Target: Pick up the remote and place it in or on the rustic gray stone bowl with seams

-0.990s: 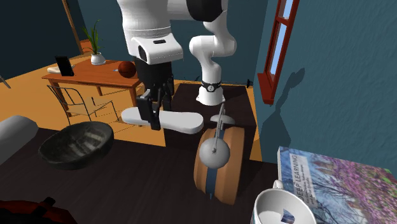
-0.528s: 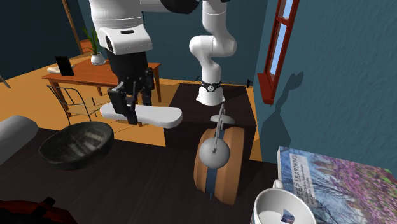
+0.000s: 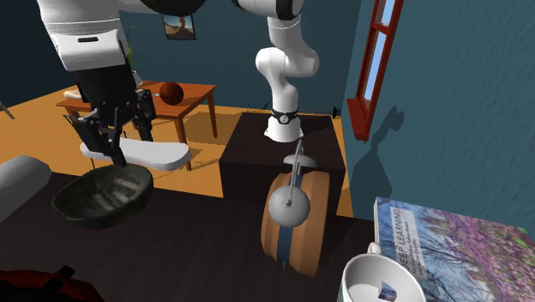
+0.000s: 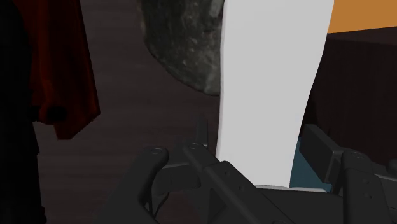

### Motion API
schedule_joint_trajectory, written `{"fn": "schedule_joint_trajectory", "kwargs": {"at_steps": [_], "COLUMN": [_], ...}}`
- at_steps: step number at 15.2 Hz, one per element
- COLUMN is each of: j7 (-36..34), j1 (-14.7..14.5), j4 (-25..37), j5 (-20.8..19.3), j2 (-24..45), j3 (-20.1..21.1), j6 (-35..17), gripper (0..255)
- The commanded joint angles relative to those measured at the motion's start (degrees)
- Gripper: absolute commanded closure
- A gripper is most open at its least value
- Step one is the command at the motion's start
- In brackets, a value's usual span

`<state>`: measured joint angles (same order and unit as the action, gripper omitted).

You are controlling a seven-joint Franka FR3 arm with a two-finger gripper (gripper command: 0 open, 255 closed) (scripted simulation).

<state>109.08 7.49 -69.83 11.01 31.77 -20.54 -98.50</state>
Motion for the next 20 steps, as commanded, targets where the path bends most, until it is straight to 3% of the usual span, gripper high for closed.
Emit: {"fn": "schedule_joint_trajectory", "kwargs": {"at_steps": [1,6,20], "j7": [2.35,5.63,6.86], "j1": [2.9,10.59,8.06], "j4": [4.79,23.1,8.15], "j5": [0.94,3.29,3.23], "j2": [3.08,13.73,11.71], "j3": [-0.18,0.41,0.25], "j6": [1.8,9.35,-3.18], "gripper": [255,255,255]}}
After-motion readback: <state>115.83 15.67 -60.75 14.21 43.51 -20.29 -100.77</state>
